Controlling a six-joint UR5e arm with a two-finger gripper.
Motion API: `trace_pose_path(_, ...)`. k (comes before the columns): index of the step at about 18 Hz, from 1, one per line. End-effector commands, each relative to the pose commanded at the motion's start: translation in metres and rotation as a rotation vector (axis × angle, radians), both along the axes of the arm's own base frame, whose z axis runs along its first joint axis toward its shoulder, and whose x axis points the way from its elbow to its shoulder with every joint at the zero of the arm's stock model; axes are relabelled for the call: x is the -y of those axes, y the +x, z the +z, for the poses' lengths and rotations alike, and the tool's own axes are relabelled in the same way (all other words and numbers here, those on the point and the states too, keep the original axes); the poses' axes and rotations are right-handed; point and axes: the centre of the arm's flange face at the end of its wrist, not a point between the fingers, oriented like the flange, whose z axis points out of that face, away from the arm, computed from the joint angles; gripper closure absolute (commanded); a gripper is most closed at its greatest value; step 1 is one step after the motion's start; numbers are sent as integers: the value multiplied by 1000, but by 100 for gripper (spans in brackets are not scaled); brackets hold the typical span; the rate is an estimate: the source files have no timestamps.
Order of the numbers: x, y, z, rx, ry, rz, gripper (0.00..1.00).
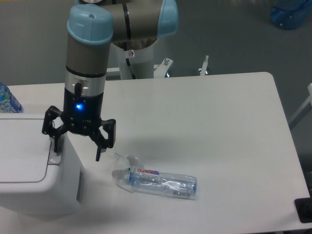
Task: Open the trash can
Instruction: 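Push the gripper against the lid edge to flip the lid open, then raise the gripper away from the opened bin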
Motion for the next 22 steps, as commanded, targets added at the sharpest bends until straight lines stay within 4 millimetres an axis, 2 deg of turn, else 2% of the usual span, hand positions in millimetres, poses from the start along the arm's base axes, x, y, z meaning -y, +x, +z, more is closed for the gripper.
trace_pose_path(7,-1,-1,1,-3,2,-1,0)
trace_pose_path(10,-2,-1,12,-17,19,-5,0)
trace_pose_path(12,-4,-4,26,-39,40,-10,0)
trace_pose_path(14,-3,-10,38,-63,53,-21,0)
trace_pose_path(17,7,-30,41,-123,44,-55,0)
trace_pose_path(19,19,-51,39,-209,-17,-26,0)
trace_pose_path(22,31,-66,26,-330,-150,-55,0)
